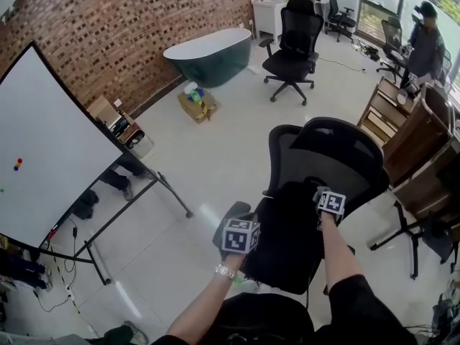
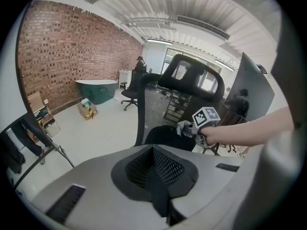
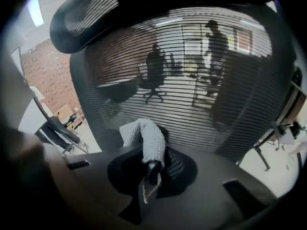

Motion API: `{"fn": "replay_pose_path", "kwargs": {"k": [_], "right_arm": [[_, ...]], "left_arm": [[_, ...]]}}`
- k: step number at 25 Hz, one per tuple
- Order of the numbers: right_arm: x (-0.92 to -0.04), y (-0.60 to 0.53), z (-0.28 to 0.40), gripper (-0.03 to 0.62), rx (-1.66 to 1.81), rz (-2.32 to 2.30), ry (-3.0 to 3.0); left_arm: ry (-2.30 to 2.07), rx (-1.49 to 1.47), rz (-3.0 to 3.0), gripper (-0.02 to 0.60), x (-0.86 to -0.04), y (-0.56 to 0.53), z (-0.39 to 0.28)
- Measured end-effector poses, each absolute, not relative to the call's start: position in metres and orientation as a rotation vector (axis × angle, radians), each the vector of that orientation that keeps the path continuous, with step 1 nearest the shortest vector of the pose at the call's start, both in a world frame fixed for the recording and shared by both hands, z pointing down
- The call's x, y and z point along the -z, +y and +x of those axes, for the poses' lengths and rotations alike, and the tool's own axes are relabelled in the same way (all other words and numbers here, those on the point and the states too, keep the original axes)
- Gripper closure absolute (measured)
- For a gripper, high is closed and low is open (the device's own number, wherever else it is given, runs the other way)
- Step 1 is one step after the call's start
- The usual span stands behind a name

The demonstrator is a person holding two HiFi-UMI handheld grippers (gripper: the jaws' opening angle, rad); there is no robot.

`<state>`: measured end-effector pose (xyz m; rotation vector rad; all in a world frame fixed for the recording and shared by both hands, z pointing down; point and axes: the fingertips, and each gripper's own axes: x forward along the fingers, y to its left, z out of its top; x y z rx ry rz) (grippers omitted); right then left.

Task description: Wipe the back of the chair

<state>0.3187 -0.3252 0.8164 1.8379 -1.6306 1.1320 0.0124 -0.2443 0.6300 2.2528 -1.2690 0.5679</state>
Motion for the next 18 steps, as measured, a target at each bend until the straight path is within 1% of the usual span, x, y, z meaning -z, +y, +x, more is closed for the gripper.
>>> {"fn": "replay_pose_path", "kwargs": {"k": [6, 8, 10, 11, 13, 15, 18], "right_arm": [[-0.789, -0.247, 0.483, 0.569, -1.112, 2.176, -1.343], [-0.771, -0.23, 0.519, 0.569, -1.095, 2.28, -1.308], [-0.751, -0.212, 0.534, 0.569, -1.109, 2.342, -1.305], [-0.744, -0.206, 0.528, 0.569, -1.137, 2.335, -1.334], [-0.731, -0.2, 0.492, 0.569, -1.19, 2.255, -1.432], [-0.708, -0.203, 0.438, 0.569, -1.133, 2.165, -1.584], [-0.673, -0.213, 0.336, 0.569, -0.985, 1.998, -1.812]], "left_arm": [[-1.172, -0.58, 2.305, 0.58, -0.627, -0.247, 0.049], [-1.15, -0.584, 2.327, 0.58, -0.624, -0.248, 0.061], [-1.121, -0.593, 2.36, 0.58, -0.621, -0.249, 0.075], [-1.106, -0.597, 2.379, 0.58, -0.619, -0.25, 0.081], [-1.078, -0.611, 2.413, 0.58, -0.615, -0.25, 0.093], [-1.052, -0.623, 2.435, 0.58, -0.613, -0.246, 0.107], [-1.039, -0.609, 2.465, 0.58, -0.607, -0.243, 0.132]]}}
